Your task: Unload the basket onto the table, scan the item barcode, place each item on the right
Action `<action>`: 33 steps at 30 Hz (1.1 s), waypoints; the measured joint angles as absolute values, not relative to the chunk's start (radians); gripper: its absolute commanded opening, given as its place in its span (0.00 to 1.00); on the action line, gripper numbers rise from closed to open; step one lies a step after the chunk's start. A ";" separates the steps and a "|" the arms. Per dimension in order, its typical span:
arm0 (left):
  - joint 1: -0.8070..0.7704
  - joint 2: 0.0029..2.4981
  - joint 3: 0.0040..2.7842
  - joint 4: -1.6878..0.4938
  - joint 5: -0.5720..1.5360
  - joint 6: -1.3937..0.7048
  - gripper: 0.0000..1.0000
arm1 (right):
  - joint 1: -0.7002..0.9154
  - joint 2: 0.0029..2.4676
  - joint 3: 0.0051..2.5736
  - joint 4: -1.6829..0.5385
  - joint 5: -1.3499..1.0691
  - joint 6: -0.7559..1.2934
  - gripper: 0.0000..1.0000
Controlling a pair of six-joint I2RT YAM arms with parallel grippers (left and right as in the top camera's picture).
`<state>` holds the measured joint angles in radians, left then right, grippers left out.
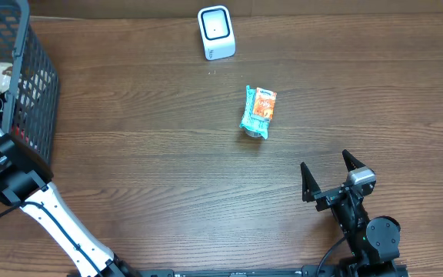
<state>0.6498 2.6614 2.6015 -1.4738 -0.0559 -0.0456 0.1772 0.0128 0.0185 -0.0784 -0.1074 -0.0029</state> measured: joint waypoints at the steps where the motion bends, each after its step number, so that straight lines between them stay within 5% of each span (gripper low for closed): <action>1: 0.649 2.661 2.605 -1.485 -0.052 -0.046 0.04 | 0.177 0.013 0.019 -0.078 -0.107 -0.003 1.00; 16: 0.638 2.599 2.615 -1.477 -0.025 -0.076 0.04 | 0.177 0.013 0.019 -0.078 -0.107 -0.003 1.00; 33: 0.634 2.040 2.618 -1.455 -0.010 -0.169 0.04 | 0.177 0.013 0.019 -0.078 -0.107 -0.002 1.00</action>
<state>0.6342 2.0399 2.6179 -1.4551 -0.0097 -0.1692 0.1768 0.0128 0.0185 -0.0784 -0.1074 -0.0025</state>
